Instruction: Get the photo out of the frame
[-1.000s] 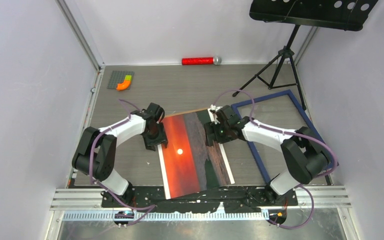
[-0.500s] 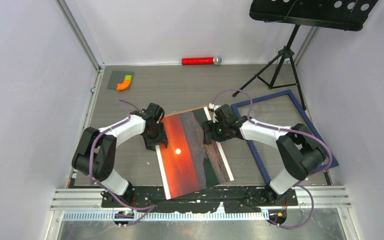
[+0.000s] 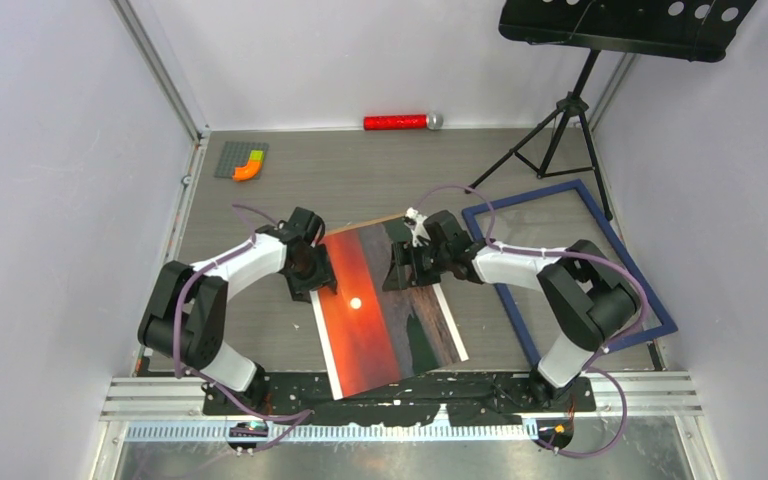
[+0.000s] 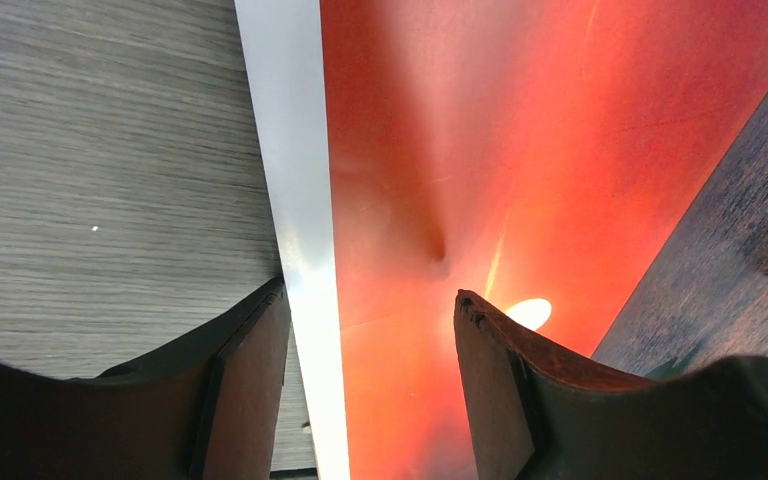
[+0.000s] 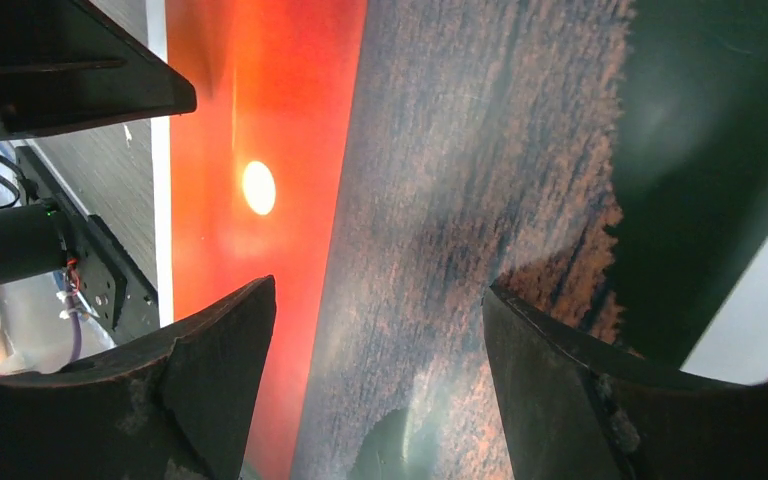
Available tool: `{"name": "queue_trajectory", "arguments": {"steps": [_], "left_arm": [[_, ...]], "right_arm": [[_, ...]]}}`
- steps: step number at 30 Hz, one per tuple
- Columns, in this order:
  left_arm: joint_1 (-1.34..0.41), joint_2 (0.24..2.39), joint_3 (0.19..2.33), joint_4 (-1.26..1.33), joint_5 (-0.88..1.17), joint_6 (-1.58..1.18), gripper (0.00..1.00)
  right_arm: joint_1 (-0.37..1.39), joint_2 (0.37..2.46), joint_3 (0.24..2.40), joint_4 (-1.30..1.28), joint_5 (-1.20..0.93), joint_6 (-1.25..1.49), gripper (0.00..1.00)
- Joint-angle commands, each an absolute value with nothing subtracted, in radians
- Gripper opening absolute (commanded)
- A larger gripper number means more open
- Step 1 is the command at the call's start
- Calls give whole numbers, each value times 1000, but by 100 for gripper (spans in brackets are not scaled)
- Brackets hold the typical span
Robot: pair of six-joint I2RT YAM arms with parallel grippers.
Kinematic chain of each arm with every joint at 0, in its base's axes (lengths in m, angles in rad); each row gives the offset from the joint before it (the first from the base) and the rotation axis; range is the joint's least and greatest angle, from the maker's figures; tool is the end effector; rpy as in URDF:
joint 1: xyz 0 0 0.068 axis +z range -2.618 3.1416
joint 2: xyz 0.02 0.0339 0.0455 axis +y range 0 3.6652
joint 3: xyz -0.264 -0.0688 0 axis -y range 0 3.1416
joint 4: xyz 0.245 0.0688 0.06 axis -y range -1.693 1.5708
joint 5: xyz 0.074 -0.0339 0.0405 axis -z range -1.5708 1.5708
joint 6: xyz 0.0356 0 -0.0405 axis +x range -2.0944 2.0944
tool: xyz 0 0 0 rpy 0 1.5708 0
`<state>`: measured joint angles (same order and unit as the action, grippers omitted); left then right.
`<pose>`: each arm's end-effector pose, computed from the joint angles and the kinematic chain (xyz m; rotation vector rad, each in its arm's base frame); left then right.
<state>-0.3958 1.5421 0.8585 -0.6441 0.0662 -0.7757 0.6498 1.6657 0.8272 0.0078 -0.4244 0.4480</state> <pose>0.2451 -0.1050 0.1629 -0.5476 2.9113 -0.2818 0.2501 0.2084 0.1556 -0.4687 2.5144 0.9843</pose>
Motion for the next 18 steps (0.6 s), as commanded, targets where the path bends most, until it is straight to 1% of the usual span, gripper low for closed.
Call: {"name": "queue_trajectory", "arguments": {"steps": [1,5,9,14,18], "left_arm": [[-399,1553,840,-558,127,-810,59],[-394,1544,834,-581,93,-809,59],[-392,1537,828,-590,81,-805,59],[-390,1526,819,-577,92,-805,59],[-382,1514,803,-555,110,-804,60]], "right_arm": [[658,1662,846,-102,-348,432,81],[657,1594,894,-254,-113,341,81],[655,1559,916,-298,27,298,82],[653,1597,942,-312,79,276,83],[652,1624,955,-312,81,269,83]]}}
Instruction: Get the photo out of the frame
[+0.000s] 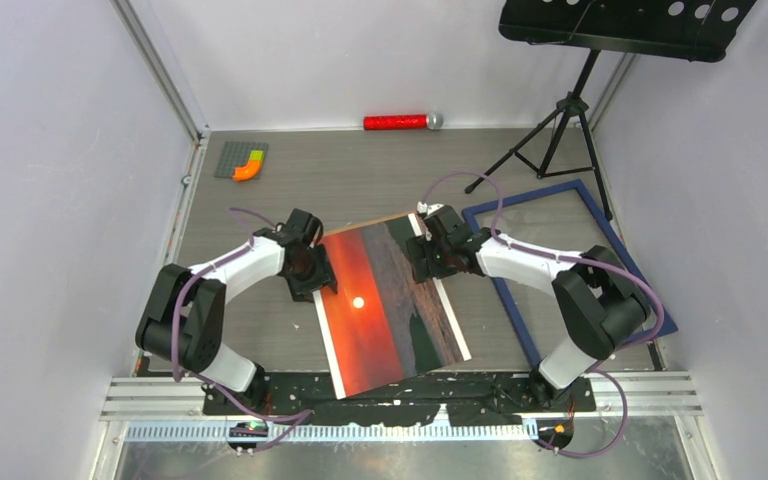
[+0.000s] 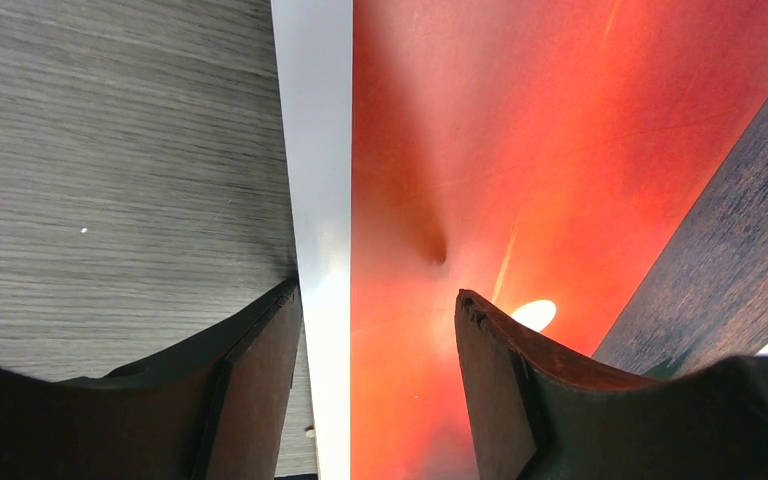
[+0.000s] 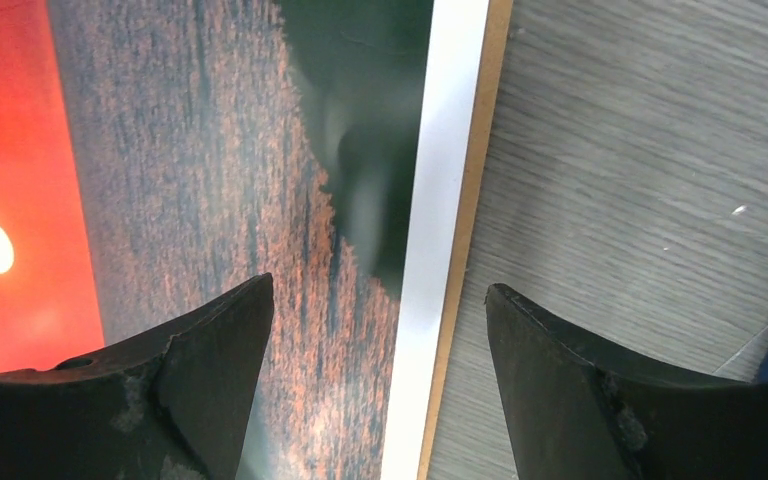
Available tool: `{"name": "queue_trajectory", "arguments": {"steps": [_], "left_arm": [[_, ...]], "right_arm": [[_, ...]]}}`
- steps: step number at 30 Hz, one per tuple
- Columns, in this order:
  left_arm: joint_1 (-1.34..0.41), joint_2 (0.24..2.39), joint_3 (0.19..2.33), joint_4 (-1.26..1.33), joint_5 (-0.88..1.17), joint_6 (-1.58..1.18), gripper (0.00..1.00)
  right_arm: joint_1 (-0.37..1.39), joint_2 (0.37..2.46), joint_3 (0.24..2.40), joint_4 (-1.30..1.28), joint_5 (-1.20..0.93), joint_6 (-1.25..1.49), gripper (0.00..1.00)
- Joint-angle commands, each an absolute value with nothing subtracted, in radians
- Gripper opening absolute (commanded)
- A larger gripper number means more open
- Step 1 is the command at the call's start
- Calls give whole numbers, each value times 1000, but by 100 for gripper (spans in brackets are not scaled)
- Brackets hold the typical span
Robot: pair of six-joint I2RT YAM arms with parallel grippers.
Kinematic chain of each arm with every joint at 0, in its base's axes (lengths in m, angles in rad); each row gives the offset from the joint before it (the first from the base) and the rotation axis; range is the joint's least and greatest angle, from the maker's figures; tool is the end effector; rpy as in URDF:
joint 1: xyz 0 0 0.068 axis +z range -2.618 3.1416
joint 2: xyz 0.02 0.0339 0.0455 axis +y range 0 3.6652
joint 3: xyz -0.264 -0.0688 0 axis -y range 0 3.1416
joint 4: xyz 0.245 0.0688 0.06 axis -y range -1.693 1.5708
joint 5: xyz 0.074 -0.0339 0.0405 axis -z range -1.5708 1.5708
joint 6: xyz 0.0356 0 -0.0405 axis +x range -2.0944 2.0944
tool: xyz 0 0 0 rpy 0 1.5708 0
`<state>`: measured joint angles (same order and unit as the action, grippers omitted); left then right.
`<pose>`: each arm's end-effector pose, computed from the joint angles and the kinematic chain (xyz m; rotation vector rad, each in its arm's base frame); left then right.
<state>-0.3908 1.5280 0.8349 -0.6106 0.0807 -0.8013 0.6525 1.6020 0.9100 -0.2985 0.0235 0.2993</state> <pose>0.2434 -0.1034 0.1613 -0.5853 2.8900 -0.3209 0.2510 0.1907 0.1756 -0.4471 2.5573 0.3280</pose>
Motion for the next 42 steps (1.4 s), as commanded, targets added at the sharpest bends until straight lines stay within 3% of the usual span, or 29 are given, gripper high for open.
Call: {"name": "queue_trajectory", "arguments": {"steps": [1,31,42], "left_arm": [[-378,1511,798,-548,117,-804,60],[-351,1514,760,-489,174,-805,61],[-321,1503,667,-271,344,-811,67]], "right_arm": [[652,1626,955,-311,74,269,83],[658,1640,933,-269,-35,299,82],[668,1687,882,-187,-280,361,81]]}}
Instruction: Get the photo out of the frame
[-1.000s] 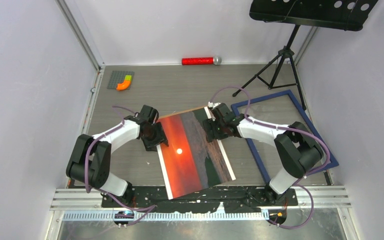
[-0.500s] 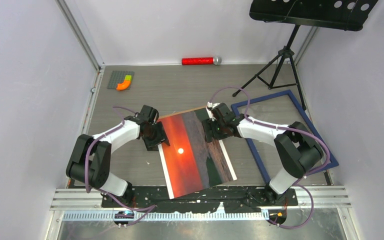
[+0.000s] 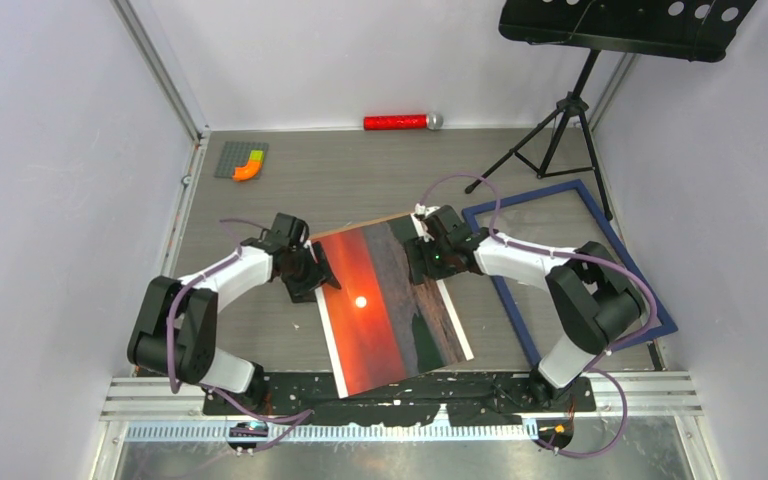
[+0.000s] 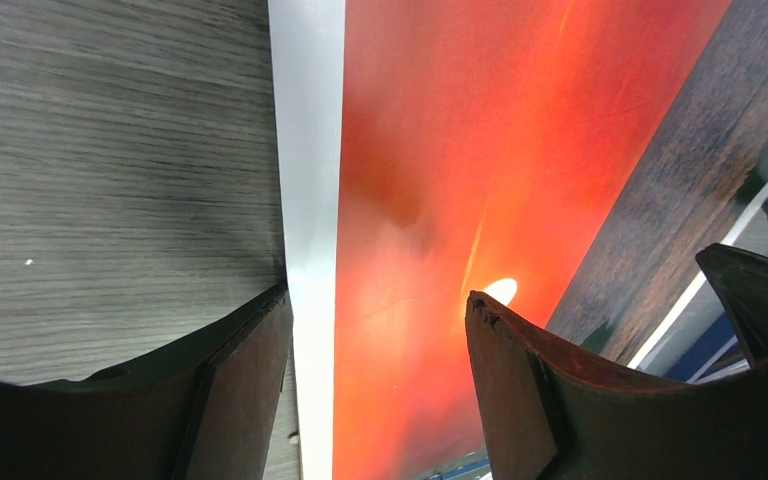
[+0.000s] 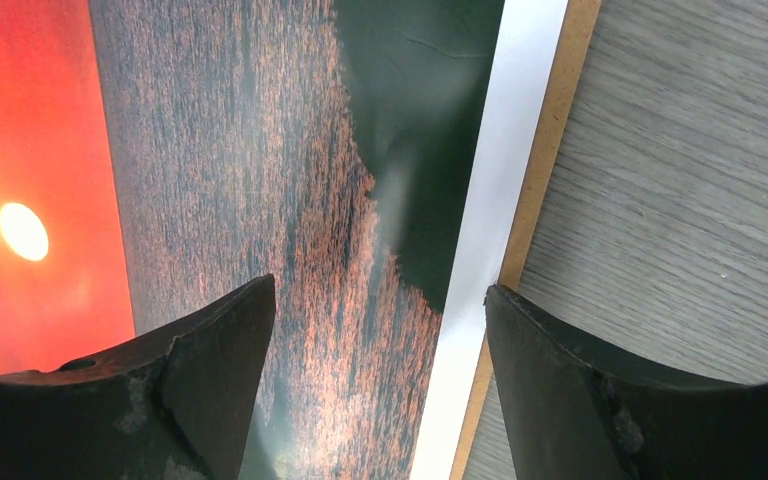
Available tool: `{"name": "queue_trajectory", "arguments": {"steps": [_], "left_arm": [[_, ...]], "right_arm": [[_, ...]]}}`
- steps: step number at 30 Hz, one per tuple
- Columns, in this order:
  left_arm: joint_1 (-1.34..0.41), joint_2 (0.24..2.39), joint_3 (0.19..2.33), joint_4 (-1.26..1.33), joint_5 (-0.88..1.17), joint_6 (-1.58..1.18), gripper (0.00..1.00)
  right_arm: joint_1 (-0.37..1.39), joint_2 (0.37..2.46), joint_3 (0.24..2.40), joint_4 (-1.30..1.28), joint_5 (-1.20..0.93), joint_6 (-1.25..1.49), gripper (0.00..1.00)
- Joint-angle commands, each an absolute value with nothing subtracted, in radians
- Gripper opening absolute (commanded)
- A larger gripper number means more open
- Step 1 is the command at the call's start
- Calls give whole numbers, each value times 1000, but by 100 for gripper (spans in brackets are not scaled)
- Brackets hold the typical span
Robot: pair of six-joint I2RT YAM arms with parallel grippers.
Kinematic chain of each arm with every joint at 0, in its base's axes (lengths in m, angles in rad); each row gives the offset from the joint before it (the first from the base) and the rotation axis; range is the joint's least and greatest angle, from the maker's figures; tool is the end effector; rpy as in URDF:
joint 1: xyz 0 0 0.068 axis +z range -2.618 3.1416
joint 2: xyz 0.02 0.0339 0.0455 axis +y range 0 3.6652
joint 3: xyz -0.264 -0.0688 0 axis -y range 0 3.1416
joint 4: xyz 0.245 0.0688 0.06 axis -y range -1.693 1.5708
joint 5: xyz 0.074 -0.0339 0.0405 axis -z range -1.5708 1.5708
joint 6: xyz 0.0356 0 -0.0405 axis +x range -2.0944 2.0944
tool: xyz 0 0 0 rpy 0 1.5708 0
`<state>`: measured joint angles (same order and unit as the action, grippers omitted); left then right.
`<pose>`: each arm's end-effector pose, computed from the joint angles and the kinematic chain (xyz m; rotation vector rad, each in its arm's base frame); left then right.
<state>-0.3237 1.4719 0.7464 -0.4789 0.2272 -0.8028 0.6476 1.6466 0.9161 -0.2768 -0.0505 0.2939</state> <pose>0.2401 -0.0890 0.1571 -0.6283 2.8306 -0.5664 0.2549 0.1951 0.1653 -0.4821 2.5882 0.4049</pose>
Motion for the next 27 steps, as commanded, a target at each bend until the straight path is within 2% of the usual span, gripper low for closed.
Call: {"name": "queue_trajectory", "arguments": {"steps": [1,8,13,20,24,27], "left_arm": [[-316,1503,657,-250,359,-813,67],[-302,1493,617,-195,389,-823,67],[-287,1467,584,-147,410,-828,67],[-282,1418,563,-5,616,-900,64],[-282,1291,541,-46,580,-900,64],[-283,1222,513,45,587,-921,62]], "right_arm": [[668,1695,878,-161,-323,376,80],[669,1709,861,-39,-496,462,79],[669,1720,876,-89,-441,444,79],[669,1781,880,-122,-397,441,78],[668,1790,884,-140,-370,433,78],[669,1778,876,-103,-393,437,78]]}}
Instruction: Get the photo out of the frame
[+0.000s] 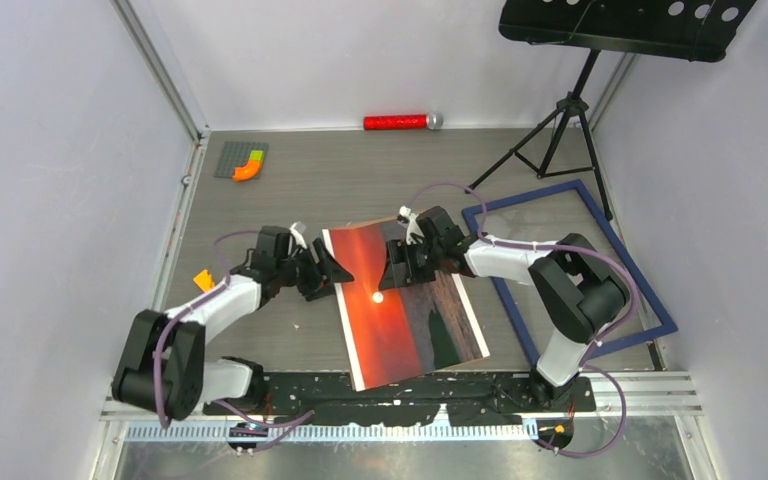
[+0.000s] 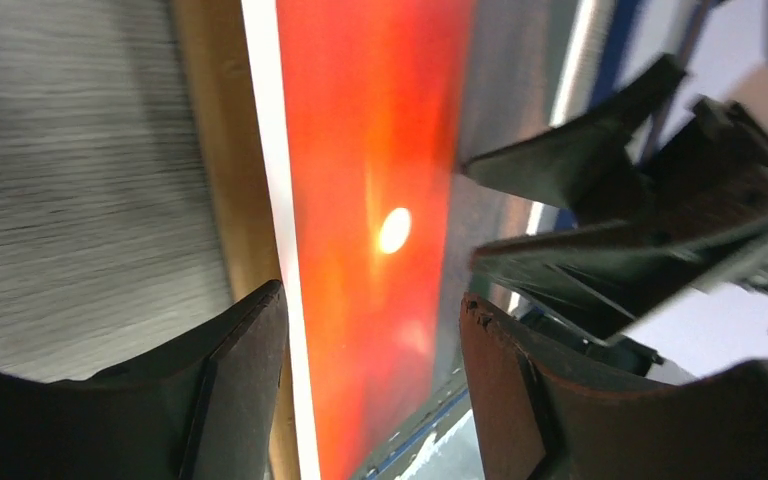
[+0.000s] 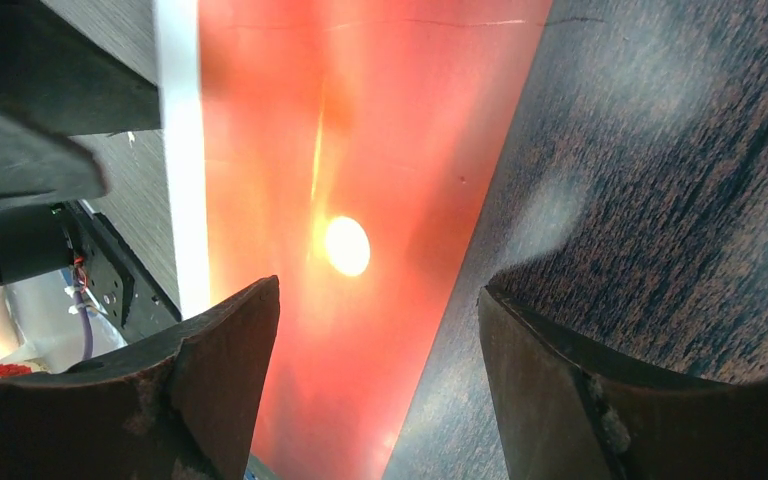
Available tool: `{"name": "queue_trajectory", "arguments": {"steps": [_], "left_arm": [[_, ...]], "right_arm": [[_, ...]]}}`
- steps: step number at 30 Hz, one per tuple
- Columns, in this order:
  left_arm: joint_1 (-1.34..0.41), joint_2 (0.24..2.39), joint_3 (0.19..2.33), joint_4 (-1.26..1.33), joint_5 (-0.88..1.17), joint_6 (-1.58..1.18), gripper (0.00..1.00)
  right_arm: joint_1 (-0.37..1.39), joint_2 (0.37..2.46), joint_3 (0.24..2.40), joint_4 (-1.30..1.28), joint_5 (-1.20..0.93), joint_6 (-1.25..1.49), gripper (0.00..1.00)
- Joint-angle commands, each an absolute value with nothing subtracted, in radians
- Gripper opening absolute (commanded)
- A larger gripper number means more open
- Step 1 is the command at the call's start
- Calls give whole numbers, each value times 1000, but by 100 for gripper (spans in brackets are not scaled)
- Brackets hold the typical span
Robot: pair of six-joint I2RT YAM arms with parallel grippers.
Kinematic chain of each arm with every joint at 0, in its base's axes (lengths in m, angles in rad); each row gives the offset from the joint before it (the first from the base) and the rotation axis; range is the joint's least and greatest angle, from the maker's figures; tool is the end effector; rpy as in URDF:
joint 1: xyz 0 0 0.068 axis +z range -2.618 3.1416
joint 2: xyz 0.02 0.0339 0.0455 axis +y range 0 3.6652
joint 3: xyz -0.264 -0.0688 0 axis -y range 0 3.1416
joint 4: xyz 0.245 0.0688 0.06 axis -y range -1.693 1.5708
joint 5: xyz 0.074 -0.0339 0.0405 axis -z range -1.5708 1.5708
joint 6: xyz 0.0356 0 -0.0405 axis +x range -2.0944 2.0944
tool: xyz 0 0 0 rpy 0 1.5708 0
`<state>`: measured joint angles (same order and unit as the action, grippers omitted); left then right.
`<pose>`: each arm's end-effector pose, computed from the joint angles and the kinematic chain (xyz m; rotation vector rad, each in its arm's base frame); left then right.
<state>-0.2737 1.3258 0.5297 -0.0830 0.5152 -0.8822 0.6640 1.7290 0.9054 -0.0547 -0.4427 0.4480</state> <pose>0.2236 -0.0810 0.1557 -0.5482 2.5771 -1.0951 0.2583 0.2215 0.1535 -0.4909 2.5663 0.9937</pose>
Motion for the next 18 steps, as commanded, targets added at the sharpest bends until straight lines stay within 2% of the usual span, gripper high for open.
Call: {"name": "queue_trajectory", "arguments": {"steps": [1,3,10,13,16,18], "left_arm": [[-284,1211,503,115,615,-941,60],[-295,1201,496,225,660,-987,57],[-335,1223,549,229,632,-969,53],[-360,1272,601,122,553,-904,54],[-404,1353,713,-132,411,-785,57],[-406,1410,739,-162,403,-764,57]], "right_arm": [[669,1773,873,-94,-409,438,78],[669,1756,877,-80,-425,436,78],[668,1732,883,-56,-455,436,78],[669,1728,881,-44,-455,442,78],[669,1737,885,-37,-458,446,78],[669,1746,886,-35,-457,447,78]]}}
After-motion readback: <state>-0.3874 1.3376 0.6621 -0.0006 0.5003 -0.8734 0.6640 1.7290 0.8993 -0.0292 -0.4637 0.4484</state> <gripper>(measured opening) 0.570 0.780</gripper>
